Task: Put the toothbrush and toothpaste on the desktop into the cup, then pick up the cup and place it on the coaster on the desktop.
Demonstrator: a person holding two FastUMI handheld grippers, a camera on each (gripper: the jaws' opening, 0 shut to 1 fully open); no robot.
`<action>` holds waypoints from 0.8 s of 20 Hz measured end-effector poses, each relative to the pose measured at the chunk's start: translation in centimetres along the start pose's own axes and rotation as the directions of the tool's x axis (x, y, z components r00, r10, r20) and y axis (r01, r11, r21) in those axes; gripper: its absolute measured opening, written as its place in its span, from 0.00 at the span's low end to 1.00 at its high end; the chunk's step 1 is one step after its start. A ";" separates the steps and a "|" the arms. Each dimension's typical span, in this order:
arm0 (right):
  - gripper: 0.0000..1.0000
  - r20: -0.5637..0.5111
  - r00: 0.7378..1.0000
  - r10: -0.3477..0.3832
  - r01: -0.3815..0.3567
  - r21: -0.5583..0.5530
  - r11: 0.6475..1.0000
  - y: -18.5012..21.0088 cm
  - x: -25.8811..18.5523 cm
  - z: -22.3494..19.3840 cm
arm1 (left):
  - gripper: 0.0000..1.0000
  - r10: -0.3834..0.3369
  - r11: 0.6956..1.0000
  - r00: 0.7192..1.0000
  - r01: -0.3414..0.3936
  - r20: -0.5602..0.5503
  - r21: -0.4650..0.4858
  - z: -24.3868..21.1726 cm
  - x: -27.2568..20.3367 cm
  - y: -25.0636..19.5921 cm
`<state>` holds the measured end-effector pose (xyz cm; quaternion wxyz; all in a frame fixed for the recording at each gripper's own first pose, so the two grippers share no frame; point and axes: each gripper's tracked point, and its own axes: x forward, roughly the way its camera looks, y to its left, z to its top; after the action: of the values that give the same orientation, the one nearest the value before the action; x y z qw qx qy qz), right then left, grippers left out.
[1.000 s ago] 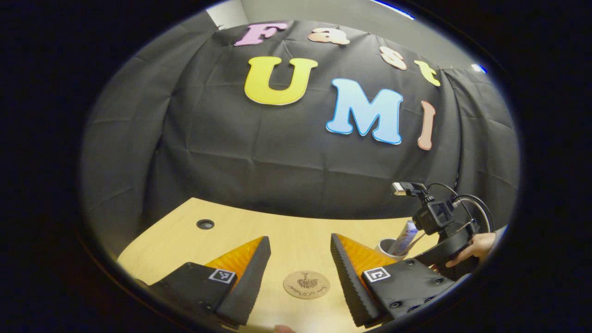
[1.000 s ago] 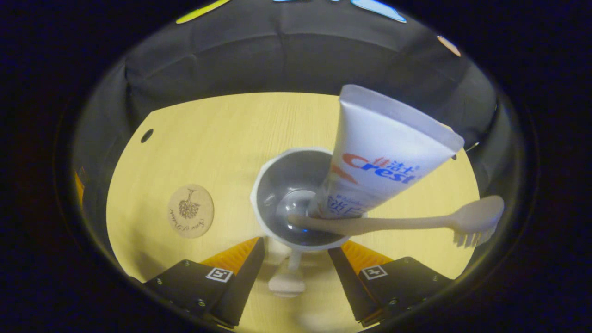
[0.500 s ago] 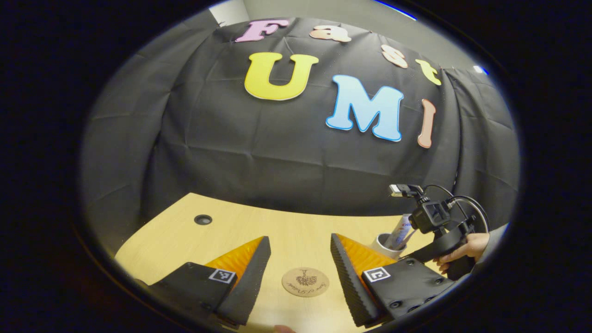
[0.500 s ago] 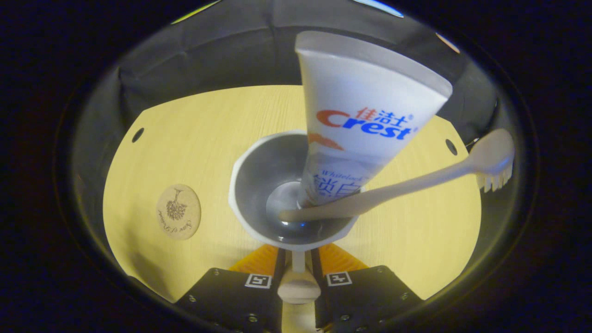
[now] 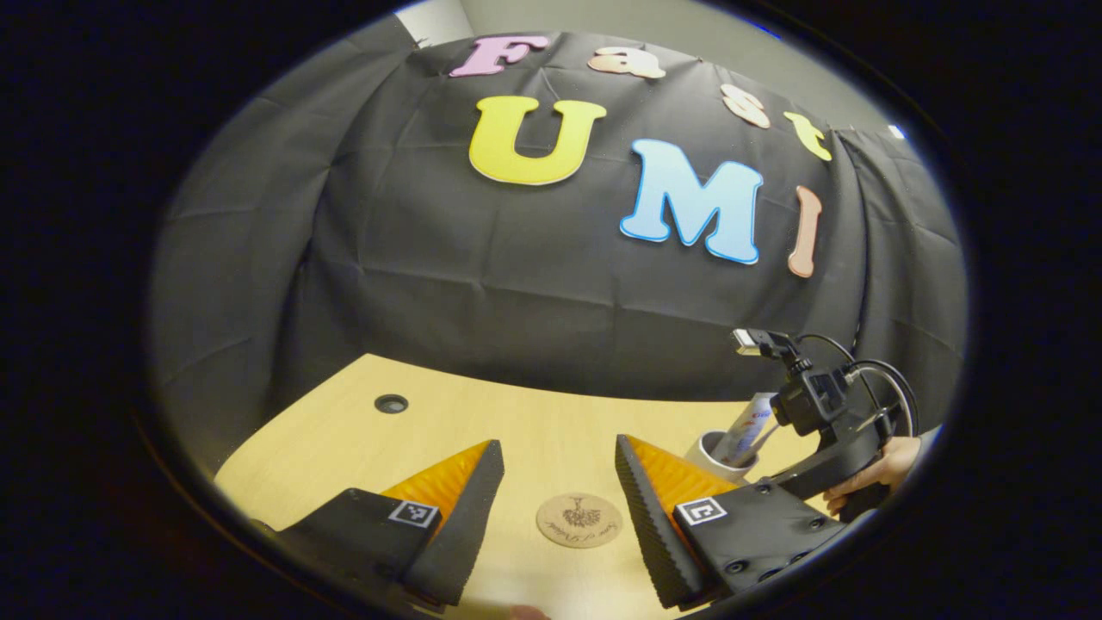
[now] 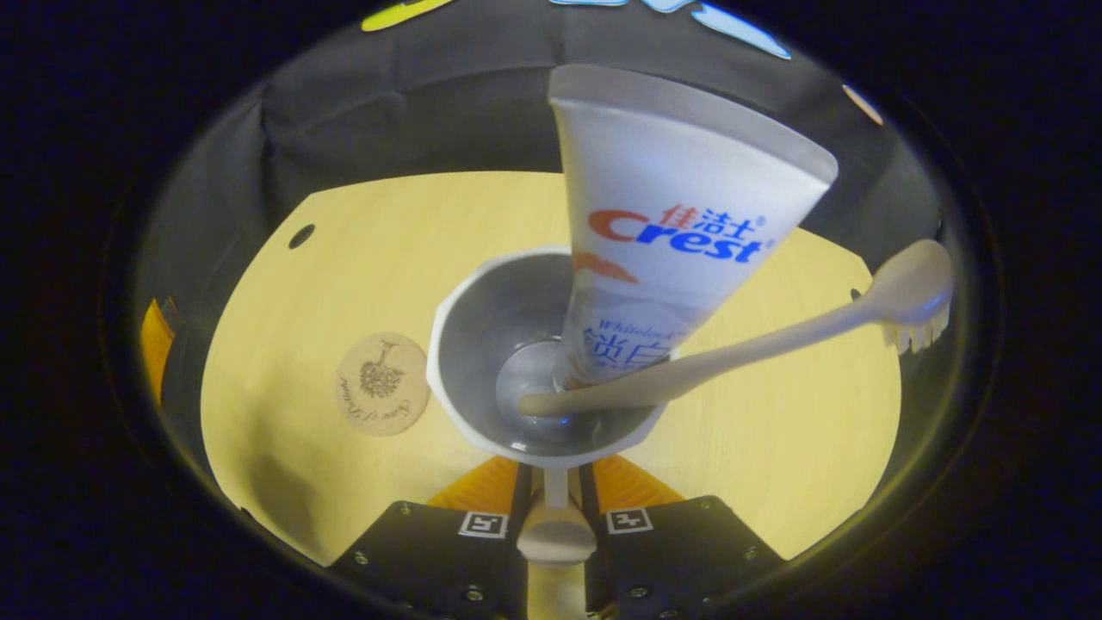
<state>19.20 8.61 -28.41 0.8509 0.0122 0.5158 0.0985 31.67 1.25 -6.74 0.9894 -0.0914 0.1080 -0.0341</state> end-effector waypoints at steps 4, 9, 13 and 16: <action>0.26 0.011 0.998 0.054 -0.053 -0.059 0.997 3.8 -0.5 0.6 | 0.85 0.031 0.999 0.999 -0.031 0.004 -0.016 0.3 -1.3 1.9; 0.30 0.003 0.997 0.082 -0.081 -0.139 0.987 7.6 0.2 0.8 | 0.85 0.081 0.997 0.997 -0.081 0.006 -0.018 0.5 -3.2 4.8; 0.26 -0.016 0.996 0.085 -0.087 -0.192 0.977 10.1 1.7 1.1 | 0.85 0.123 0.992 0.992 -0.123 -0.003 -0.026 0.1 -4.8 7.3; 0.26 -0.039 0.996 0.078 -0.084 -0.207 0.975 10.9 2.5 0.9 | 0.85 0.145 0.989 0.989 -0.145 -0.004 -0.037 0.0 -5.5 8.6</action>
<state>19.37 19.84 -28.83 0.8348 -0.0577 0.5147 0.1868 26.72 10.18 -7.26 0.9873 -0.1017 0.1156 0.0401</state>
